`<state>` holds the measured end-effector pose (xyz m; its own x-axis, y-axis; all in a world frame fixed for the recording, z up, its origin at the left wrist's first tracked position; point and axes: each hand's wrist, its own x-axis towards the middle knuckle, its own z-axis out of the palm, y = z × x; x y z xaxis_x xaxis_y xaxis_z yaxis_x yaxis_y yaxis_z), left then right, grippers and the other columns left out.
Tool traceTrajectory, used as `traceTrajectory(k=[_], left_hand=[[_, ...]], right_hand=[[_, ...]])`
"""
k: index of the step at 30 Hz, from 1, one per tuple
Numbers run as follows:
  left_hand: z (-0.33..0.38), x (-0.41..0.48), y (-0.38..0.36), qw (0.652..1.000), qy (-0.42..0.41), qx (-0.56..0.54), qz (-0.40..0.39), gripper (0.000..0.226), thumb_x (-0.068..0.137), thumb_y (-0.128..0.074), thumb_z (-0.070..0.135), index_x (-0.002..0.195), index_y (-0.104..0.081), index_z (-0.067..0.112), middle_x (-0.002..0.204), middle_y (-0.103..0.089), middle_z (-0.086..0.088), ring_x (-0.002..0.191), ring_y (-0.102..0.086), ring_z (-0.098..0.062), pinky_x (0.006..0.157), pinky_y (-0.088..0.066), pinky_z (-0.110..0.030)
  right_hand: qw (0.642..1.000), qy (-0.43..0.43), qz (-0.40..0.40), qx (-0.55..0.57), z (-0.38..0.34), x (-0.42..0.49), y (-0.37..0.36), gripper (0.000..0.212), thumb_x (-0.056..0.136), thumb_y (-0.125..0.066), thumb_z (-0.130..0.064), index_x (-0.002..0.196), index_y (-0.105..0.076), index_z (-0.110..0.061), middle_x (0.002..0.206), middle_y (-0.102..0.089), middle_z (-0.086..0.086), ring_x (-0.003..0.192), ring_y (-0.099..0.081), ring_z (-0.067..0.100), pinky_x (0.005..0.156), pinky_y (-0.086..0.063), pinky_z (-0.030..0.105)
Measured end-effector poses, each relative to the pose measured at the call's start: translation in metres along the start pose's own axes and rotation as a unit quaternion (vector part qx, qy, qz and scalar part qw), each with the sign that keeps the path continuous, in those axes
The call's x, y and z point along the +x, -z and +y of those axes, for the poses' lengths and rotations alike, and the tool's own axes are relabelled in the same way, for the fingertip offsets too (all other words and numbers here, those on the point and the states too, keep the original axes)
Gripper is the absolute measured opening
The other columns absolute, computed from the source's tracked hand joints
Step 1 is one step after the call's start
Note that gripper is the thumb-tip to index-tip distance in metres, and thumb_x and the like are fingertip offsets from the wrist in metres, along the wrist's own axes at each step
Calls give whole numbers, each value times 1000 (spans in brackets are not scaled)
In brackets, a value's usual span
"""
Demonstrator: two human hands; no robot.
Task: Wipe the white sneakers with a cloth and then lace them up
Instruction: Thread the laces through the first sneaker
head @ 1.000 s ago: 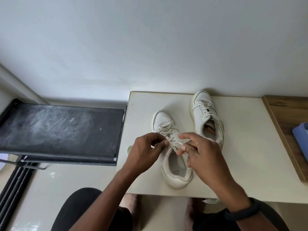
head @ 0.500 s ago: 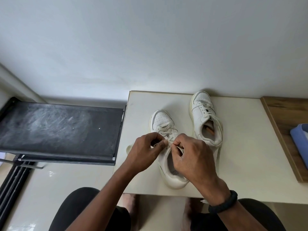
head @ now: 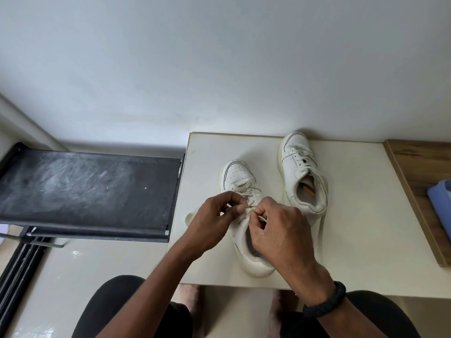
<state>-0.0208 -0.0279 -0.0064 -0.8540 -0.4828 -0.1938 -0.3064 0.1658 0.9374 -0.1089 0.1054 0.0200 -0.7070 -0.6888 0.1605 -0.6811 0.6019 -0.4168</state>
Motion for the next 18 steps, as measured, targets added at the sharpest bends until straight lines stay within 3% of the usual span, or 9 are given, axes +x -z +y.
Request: traceTrajectory(k=[8, 10, 14, 18], left_hand=[[0, 0, 1, 1000, 16, -16, -6, 11, 100, -63, 23, 92, -71, 23, 79, -67, 13, 74, -54, -5, 71, -44, -21], [1, 0, 3, 999, 30, -29, -5, 13, 101, -61, 23, 93, -72, 23, 82, -70, 9, 77, -58, -7, 75, -50, -28], [1, -3, 3, 995, 71, -69, 7, 20, 104, -56, 25, 98, -74, 27, 78, -70, 14, 75, -63, -6, 83, -57, -38], [1, -2, 2, 997, 72, -25, 4, 24, 98, -60, 50, 93, -75, 31, 80, -72, 13, 75, -64, -5, 88, -56, -50]], right_hand=[[999, 20, 16, 22, 6, -2, -6, 16, 87, -74, -26, 79, -61, -21, 63, -63, -7, 55, -61, 22, 47, -48, 34], [999, 31, 18, 17, 6, -2, -7, 18, 85, -76, -24, 78, -60, -20, 63, -63, -7, 54, -60, 21, 46, -46, 32], [997, 25, -1, 68, 9, -2, -3, 7, 90, -70, -22, 85, -66, -23, 76, -69, -8, 65, -66, 19, 56, -55, 37], [996, 26, -12, 79, 10, -1, -1, 5, 90, -68, -19, 89, -69, -23, 83, -72, -8, 72, -68, 17, 62, -57, 39]])
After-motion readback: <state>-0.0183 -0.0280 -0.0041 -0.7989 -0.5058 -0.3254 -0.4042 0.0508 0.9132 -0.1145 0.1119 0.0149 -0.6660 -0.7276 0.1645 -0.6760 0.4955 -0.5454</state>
